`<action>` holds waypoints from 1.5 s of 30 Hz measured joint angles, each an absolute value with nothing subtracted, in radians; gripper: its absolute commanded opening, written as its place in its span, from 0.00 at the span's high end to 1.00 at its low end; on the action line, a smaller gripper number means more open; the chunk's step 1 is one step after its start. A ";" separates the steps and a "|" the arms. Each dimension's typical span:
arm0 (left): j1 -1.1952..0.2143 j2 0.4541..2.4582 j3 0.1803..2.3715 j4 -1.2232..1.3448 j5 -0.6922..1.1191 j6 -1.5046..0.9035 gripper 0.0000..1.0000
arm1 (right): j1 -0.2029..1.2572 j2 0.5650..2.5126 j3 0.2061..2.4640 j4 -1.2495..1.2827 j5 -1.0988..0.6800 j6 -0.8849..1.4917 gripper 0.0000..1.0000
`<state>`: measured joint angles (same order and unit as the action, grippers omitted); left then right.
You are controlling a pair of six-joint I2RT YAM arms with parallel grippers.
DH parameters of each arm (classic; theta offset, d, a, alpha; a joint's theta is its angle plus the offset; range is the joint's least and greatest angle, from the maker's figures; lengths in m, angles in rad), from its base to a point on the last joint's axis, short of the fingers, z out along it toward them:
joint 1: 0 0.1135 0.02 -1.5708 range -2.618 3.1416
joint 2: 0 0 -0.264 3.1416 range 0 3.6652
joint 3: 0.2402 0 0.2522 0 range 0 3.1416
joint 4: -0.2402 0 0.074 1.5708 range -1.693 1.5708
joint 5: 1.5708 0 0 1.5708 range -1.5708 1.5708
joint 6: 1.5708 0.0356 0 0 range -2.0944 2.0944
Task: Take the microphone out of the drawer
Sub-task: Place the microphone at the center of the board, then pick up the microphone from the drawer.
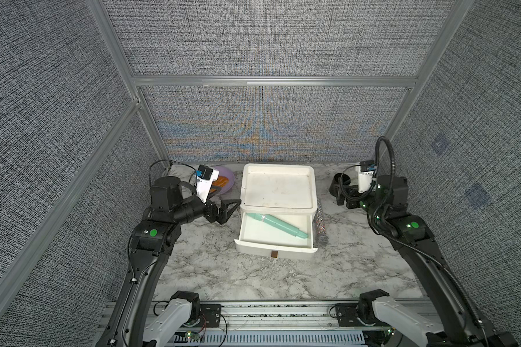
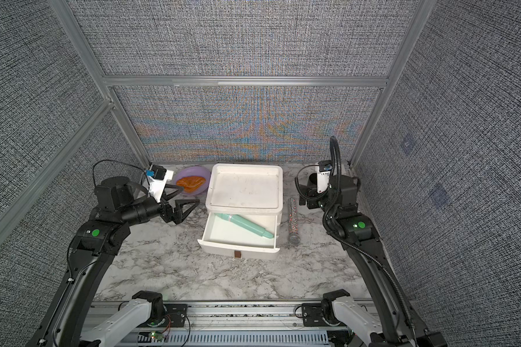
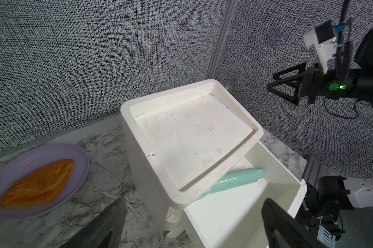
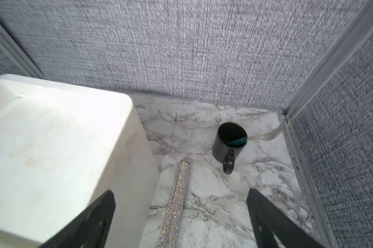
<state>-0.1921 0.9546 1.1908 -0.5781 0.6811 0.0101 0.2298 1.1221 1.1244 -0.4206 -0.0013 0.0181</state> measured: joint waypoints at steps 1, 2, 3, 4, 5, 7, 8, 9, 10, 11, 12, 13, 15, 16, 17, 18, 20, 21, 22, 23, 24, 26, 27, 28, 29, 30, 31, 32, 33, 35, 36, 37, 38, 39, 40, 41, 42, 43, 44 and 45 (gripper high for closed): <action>-0.192 0.956 1.191 -0.578 0.680 0.011 0.00 | 0.234 1.112 1.136 -0.421 -0.026 0.012 0.02; -0.192 0.957 1.191 -0.578 0.680 0.011 0.00 | 0.244 1.109 1.151 -0.422 -0.046 0.004 0.02; -0.192 0.957 1.191 -0.578 0.680 0.012 0.00 | 0.255 1.110 1.164 -0.423 -0.063 -0.002 0.02; -0.192 0.957 1.191 -0.578 0.679 0.012 0.00 | 0.276 1.115 1.179 -0.432 -0.076 -0.012 0.02; -0.192 0.957 1.191 -0.579 0.677 0.012 0.00 | 0.307 1.121 1.192 -0.443 -0.088 -0.024 0.02; -0.192 0.957 1.191 -0.579 0.672 0.019 0.00 | 0.370 1.128 1.208 -0.468 -0.096 -0.042 0.02; -0.192 0.957 1.191 -0.579 0.672 0.019 0.00 | 0.409 1.131 1.214 -0.482 -0.099 -0.052 0.02; -0.192 0.957 1.191 -0.579 0.672 0.019 0.00 | 0.437 1.134 1.219 -0.491 -0.104 -0.059 0.02; -0.192 0.957 1.191 -0.579 0.669 0.019 0.00 | 0.473 1.136 1.221 -0.500 -0.106 -0.067 0.02; -0.192 0.957 1.191 -0.579 0.661 0.019 0.00 | 0.506 1.139 1.223 -0.512 -0.110 -0.072 0.02; -0.192 0.957 1.191 -0.579 0.658 0.019 0.00 | 0.532 1.142 1.224 -0.521 -0.110 -0.077 0.02; -0.192 0.959 1.191 -0.579 0.656 0.020 0.00 | 0.563 1.147 1.225 -0.532 -0.109 -0.078 0.02; -0.192 0.963 1.191 -0.579 0.655 0.020 0.00 | 0.617 1.156 1.224 -0.546 -0.105 -0.081 0.02; -0.192 0.965 1.191 -0.579 0.655 0.020 0.00 | 0.642 1.160 1.222 -0.556 -0.098 -0.082 0.02; -0.192 0.966 1.191 -0.579 0.655 0.022 0.00 | 0.667 1.163 1.221 -0.562 -0.090 -0.084 0.02; -0.192 0.966 1.191 -0.579 0.654 0.022 0.00 | 0.683 1.166 1.221 -0.568 -0.086 -0.085 0.02; -0.191 0.967 1.191 -0.579 0.654 0.023 0.00 | 0.714 1.172 1.223 -0.575 -0.082 -0.091 0.02; -0.191 0.968 1.191 -0.579 0.654 0.023 0.00 | 0.728 1.177 1.228 -0.580 -0.077 -0.096 0.02; -0.191 0.970 1.191 -0.579 0.654 0.026 0.00 | 0.741 1.182 1.233 -0.584 -0.073 -0.104 0.02; -0.191 0.971 1.190 -0.579 0.654 0.027 0.00 | 0.752 1.186 1.238 -0.588 -0.066 -0.110 0.02; -0.191 0.972 1.186 -0.578 0.654 0.028 0.00 | 0.760 1.188 1.243 -0.592 -0.060 -0.116 0.02; -0.190 0.978 1.180 -0.578 0.654 0.035 0.00 | 0.767 1.196 1.250 -0.595 -0.059 -0.128 0.02; -0.190 0.983 1.180 -0.578 0.652 0.039 0.00 | 0.767 1.200 1.251 -0.595 -0.057 -0.130 0.02; -0.190 0.989 1.180 -0.578 0.647 0.043 0.00 | 0.768 1.203 1.251 -0.595 -0.057 -0.133 0.02; -0.190 0.994 1.180 -0.578 0.646 0.046 0.00 | 0.769 1.206 1.250 -0.595 -0.057 -0.134 0.02; -0.190 0.997 1.180 -0.578 0.647 0.047 0.00 | 0.770 1.206 1.248 -0.595 -0.059 -0.137 0.02; -0.190 0.997 1.179 -0.578 0.647 0.050 0.00 | 0.772 1.206 1.245 -0.596 -0.064 -0.138 0.02; -0.190 0.994 1.178 -0.577 0.648 0.050 0.00 | 0.773 1.206 1.244 -0.596 -0.069 -0.139 0.02; -0.190 0.990 1.174 -0.571 0.648 0.052 0.00 | 0.773 1.206 1.242 -0.596 -0.075 -0.141 0.02; -0.190 0.977 1.163 -0.563 0.648 0.052 0.00 | 0.773 1.210 1.242 -0.599 -0.083 -0.142 0.02; -0.190 0.971 1.159 -0.561 0.648 0.052 0.00 | 0.773 1.215 1.247 -0.604 -0.083 -0.142 0.02; -0.190 0.965 1.154 -0.555 0.649 0.052 0.00 | 0.773 1.224 1.257 -0.611 -0.084 -0.144 0.02; -0.189 0.962 1.153 -0.553 0.649 0.052 0.00 | 0.773 1.230 1.265 -0.613 -0.084 -0.144 0.02; -0.189 0.960 1.151 -0.548 0.648 0.052 0.00 | 0.773 1.234 1.271 -0.616 -0.086 -0.144 0.02; -0.189 0.959 1.151 -0.546 0.647 0.052 0.00 | 0.773 1.236 1.273 -0.618 -0.086 -0.144 0.02; -0.188 0.958 1.150 -0.544 0.647 0.053 0.00 | 0.773 1.238 1.276 -0.622 -0.086 -0.144 0.02; -0.188 0.956 1.147 -0.542 0.647 0.053 0.00 | 0.773 1.241 1.278 -0.624 -0.087 -0.144 0.02; -0.188 0.955 1.144 -0.541 0.646 0.053 0.00 | 0.773 1.245 1.282 -0.629 -0.088 -0.144 0.02; -0.188 0.953 1.142 -0.540 0.645 0.053 0.00 | 0.774 1.248 1.285 -0.631 -0.090 -0.144 0.02; -0.188 0.950 1.140 -0.541 0.639 0.053 0.00 | 0.774 1.252 1.288 -0.635 -0.090 -0.144 0.02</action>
